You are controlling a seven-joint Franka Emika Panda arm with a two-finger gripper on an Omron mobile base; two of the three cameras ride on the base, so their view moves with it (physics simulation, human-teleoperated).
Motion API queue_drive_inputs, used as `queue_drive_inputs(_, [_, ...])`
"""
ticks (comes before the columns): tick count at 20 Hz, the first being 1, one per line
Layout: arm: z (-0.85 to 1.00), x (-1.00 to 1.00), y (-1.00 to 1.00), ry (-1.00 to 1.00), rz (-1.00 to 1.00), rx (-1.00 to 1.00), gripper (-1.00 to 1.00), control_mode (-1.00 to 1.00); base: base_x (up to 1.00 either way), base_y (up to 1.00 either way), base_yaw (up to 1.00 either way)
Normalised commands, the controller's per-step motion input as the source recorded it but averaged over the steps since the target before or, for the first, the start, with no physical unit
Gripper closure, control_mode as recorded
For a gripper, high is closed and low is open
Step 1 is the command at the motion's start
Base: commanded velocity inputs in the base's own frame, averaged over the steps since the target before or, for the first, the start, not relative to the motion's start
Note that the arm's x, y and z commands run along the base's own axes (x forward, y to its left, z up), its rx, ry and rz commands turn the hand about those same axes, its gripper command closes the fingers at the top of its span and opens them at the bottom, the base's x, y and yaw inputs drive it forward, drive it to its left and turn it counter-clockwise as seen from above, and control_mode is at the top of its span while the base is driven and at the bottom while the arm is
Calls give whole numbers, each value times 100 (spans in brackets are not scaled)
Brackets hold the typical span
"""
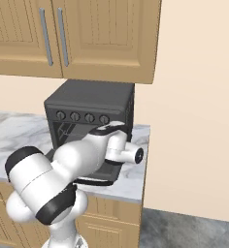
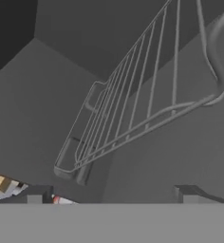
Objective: Pick up the bagel from the plate, place it on the toaster oven rack, close the door, and set the timer.
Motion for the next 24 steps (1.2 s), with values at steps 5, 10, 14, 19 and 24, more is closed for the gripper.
queue_drive_inputs(5, [-3, 7, 0, -3, -3, 0, -100, -100, 0, 0, 0])
queue_drive_inputs(10, [0, 7, 3, -8, -3, 0, -100, -100, 0, 0, 0])
queue_drive_inputs(14, [0, 13, 6, -6, -4, 0, -100, -100, 0, 0, 0])
queue_drive_inputs(19, [0, 15, 5, -3, -3, 0, -100, -100, 0, 0, 0])
queue_drive_inputs(24, [0, 13, 4, 0, -3, 0, -100, -100, 0, 0, 0])
